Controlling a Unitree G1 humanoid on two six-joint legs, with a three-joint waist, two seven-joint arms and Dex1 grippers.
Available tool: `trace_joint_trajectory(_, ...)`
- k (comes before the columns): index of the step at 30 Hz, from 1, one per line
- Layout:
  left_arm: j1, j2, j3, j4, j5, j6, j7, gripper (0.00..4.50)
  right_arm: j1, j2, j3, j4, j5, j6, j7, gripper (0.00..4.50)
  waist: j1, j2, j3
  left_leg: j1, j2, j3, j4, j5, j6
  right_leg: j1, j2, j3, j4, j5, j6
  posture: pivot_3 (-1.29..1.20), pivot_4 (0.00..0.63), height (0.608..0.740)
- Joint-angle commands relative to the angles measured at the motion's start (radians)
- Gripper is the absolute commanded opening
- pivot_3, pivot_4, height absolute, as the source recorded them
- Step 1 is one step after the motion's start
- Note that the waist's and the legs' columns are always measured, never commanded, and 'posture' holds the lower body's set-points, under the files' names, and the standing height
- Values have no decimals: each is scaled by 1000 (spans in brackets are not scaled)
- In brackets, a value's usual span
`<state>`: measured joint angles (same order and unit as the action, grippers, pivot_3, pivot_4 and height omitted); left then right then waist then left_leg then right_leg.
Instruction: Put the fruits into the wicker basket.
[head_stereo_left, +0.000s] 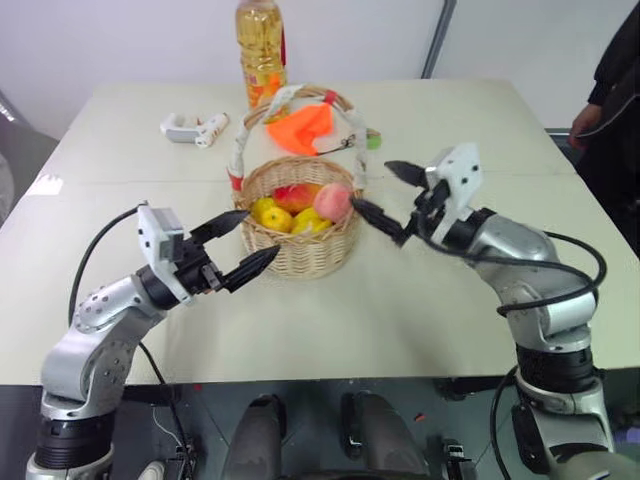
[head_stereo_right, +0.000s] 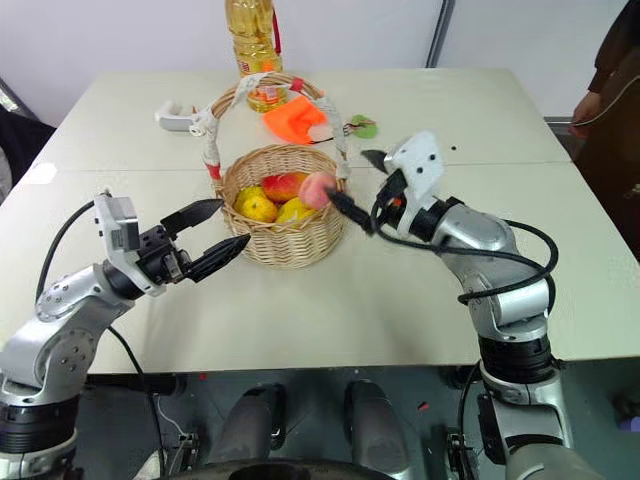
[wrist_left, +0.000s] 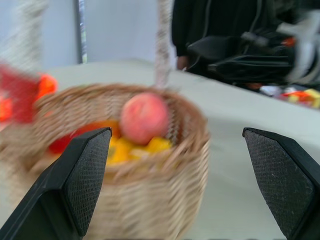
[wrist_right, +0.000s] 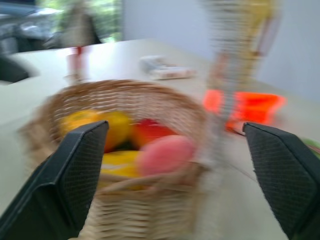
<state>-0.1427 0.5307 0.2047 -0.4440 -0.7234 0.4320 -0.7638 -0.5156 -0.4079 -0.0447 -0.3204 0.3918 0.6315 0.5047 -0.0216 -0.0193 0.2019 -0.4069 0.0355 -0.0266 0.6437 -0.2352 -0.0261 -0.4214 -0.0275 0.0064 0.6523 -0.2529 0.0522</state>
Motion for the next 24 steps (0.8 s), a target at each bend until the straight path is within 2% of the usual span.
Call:
trace_joint_trajectory(1, -23, -6, -10, -9, -8, -12, -2, 4500, -65, 75, 23, 81, -26, -30, -65, 4472, 0, 0, 0, 1, 1, 0, -1, 0, 0, 0, 1, 1, 1, 0, 0, 0, 150, 740)
trace_joint_trajectory(7, -30, -9, -21, -8, 0, -15, 4, 4500, -120, 149, 40, 215, -55, -79, -86, 4472, 5, 0, 0, -1, 1, 0, -2, 0, 0, -4, 2, 2, 3, 2, 4, 0, 150, 740)
trace_joint_trajectory(10, -17, -14, -30, -14, 14, -20, 12, 4500, -144, 175, 12, 267, -51, -84, -117, 3723, 6, 0, 0, -1, 1, 1, -1, 0, 0, -4, 2, 3, 3, 1, 4, 0, 150, 740)
trace_joint_trajectory(16, 2, -23, -38, -28, 23, -23, 21, 4500, -131, 168, -20, 234, -26, -82, -114, 743, 6, 0, 0, -1, 1, 1, -1, 0, 0, -4, 2, 3, 2, 1, 4, 0, 150, 740)
trace_joint_trajectory(18, 1, -23, -42, -28, 28, -25, 23, 4500, -103, 143, -47, 180, -11, -91, -102, 12, 7, 0, 0, -1, 1, 1, -1, 0, 0, -4, 2, 3, 2, 1, 4, 0, 150, 740)
trace_joint_trajectory(24, -12, -28, -61, 2, 69, -43, 21, 4500, -3, 16, -274, 161, -20, -191, -165, 12, 13, 0, 0, -2, 0, 2, -1, 0, 0, -4, 0, 3, 1, 1, 4, 0, 150, 740)
